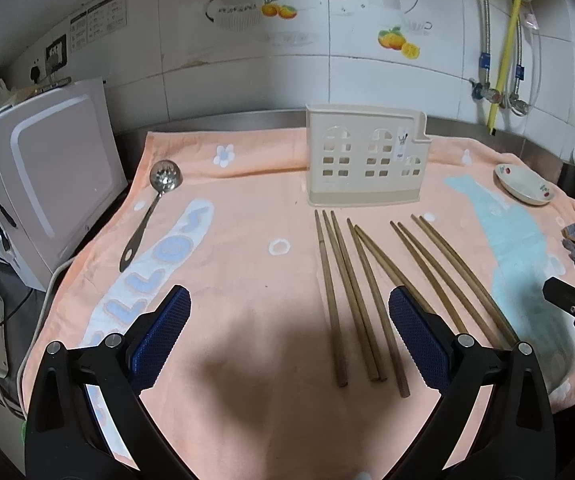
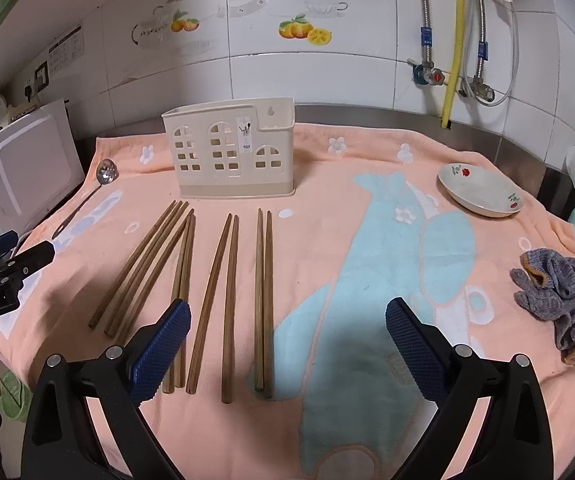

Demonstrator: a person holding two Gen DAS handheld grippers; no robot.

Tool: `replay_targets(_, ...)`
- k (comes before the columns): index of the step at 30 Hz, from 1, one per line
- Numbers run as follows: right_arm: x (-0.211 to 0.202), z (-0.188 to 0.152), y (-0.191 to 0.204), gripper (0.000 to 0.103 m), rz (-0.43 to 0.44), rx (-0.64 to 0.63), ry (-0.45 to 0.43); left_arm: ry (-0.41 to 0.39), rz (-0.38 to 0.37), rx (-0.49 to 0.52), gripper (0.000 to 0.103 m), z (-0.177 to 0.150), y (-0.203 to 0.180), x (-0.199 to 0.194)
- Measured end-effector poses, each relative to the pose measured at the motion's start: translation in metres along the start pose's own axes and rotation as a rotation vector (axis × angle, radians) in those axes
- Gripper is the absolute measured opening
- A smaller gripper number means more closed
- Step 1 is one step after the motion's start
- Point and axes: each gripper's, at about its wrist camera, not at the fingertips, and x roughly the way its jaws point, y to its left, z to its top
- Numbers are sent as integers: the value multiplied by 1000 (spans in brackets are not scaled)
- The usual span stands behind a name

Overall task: Organize utensils
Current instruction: 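Move both tools toward the loose wooden chopsticks on the towel, then close the left tool on one wooden chopstick while the right tool grasps another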

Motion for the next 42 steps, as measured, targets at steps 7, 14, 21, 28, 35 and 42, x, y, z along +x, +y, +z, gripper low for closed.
replay_targets(7, -6, 2, 0, 89, 4, 2, -16, -51, 6, 8, 98, 5, -2, -12)
replay_targets(14, -11, 2, 1, 89, 6, -5, -30, -122, 11, 25, 98, 10, -3, -28)
replay_targets(21, -14, 2, 1, 89, 10, -5, -40, -123, -7, 20, 98, 11, -3, -28)
replay_targets(28, -2, 0, 0, 84, 17, 4, -1, -66, -24, -2, 98, 8, 2, -11)
replay_targets(35, 17, -6, -4, 70, 36, 16, 50, 15, -41, -28, 97, 2, 4, 13)
replay_targets(42, 33, -13, -6, 49, 66, 23, 100, 89, -104, -52, 83, -3, 7, 35)
